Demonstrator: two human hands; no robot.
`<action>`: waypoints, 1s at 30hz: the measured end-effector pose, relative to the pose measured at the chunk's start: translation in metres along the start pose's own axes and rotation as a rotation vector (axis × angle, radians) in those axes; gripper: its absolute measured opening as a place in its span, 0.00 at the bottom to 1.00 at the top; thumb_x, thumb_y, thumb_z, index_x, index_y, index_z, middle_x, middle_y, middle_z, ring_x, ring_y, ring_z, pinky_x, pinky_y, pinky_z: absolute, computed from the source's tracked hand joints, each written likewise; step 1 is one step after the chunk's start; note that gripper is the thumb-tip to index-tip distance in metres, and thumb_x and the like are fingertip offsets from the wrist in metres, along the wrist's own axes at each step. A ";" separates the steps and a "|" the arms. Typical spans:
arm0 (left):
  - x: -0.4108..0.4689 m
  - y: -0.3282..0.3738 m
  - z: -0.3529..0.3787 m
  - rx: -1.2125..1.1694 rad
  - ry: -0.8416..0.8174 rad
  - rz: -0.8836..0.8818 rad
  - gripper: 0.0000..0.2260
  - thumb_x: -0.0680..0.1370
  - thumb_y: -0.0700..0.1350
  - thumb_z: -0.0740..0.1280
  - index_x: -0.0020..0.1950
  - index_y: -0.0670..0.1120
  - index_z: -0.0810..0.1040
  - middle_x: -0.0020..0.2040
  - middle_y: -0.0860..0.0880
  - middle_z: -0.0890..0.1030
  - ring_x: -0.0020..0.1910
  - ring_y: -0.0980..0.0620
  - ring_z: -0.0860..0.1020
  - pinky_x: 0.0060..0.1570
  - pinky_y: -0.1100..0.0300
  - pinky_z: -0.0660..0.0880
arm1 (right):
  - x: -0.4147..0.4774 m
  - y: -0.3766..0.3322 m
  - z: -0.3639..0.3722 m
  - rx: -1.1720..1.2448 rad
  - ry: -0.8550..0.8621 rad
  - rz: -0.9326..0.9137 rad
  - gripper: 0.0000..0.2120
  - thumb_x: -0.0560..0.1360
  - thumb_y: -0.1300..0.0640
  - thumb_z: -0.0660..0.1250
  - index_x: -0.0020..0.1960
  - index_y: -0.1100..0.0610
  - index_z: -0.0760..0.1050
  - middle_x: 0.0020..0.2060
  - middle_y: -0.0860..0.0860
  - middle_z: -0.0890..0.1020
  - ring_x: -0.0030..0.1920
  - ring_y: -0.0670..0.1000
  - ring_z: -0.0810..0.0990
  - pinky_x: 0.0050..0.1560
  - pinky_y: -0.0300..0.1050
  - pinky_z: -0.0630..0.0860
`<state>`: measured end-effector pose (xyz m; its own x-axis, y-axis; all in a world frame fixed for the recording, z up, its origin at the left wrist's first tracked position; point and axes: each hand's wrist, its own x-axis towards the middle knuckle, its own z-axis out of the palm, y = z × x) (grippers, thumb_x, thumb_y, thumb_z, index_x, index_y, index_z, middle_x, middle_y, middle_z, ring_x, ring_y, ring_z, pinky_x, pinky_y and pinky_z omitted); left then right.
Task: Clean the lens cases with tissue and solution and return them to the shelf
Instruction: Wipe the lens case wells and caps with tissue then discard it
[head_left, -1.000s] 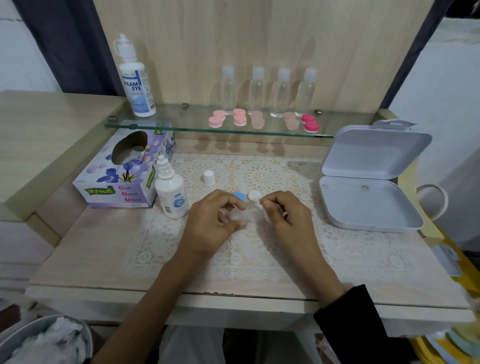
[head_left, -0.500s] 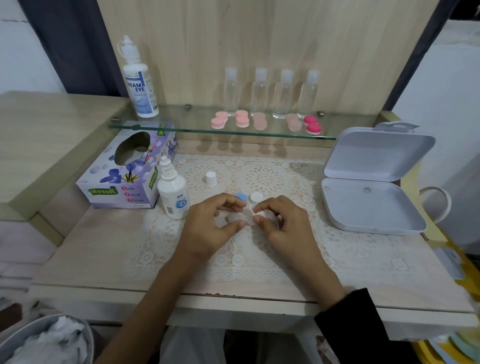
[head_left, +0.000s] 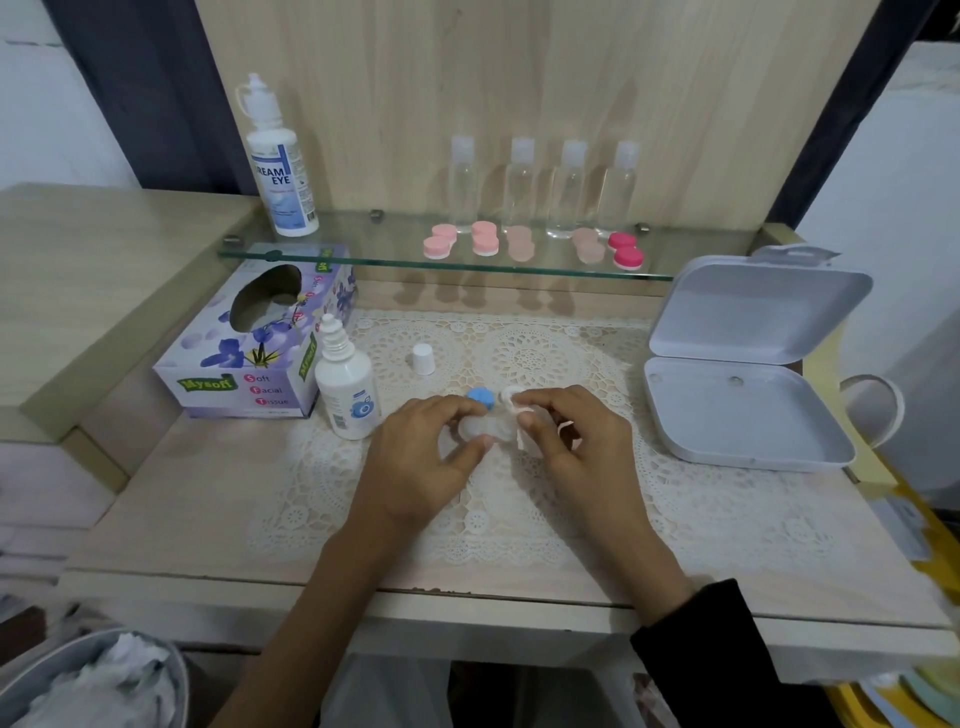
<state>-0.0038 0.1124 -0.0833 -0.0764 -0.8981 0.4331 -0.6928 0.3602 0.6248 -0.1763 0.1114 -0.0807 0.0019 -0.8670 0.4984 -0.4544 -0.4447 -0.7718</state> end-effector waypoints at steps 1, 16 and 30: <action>0.000 0.002 -0.001 -0.051 0.011 -0.014 0.14 0.69 0.53 0.73 0.52 0.50 0.82 0.46 0.56 0.83 0.43 0.60 0.78 0.43 0.74 0.69 | 0.000 -0.001 0.000 0.002 0.004 -0.023 0.09 0.75 0.56 0.68 0.55 0.53 0.81 0.44 0.45 0.82 0.44 0.44 0.79 0.43 0.34 0.72; -0.001 0.024 -0.010 -0.684 -0.072 -0.316 0.16 0.64 0.31 0.77 0.46 0.47 0.83 0.37 0.45 0.85 0.40 0.48 0.84 0.45 0.61 0.79 | -0.004 -0.008 0.013 -0.159 0.036 -0.349 0.12 0.74 0.58 0.63 0.46 0.62 0.83 0.40 0.52 0.79 0.43 0.49 0.76 0.42 0.39 0.73; 0.000 0.027 -0.015 -0.712 -0.040 -0.407 0.16 0.64 0.32 0.77 0.48 0.44 0.83 0.35 0.45 0.84 0.37 0.50 0.84 0.39 0.67 0.77 | -0.006 -0.012 0.009 -0.192 0.030 -0.313 0.12 0.76 0.57 0.61 0.45 0.62 0.81 0.41 0.52 0.76 0.44 0.49 0.73 0.43 0.33 0.68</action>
<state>-0.0121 0.1255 -0.0567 0.0474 -0.9965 0.0685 -0.0516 0.0660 0.9965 -0.1628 0.1200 -0.0784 0.1425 -0.6870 0.7125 -0.5948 -0.6348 -0.4931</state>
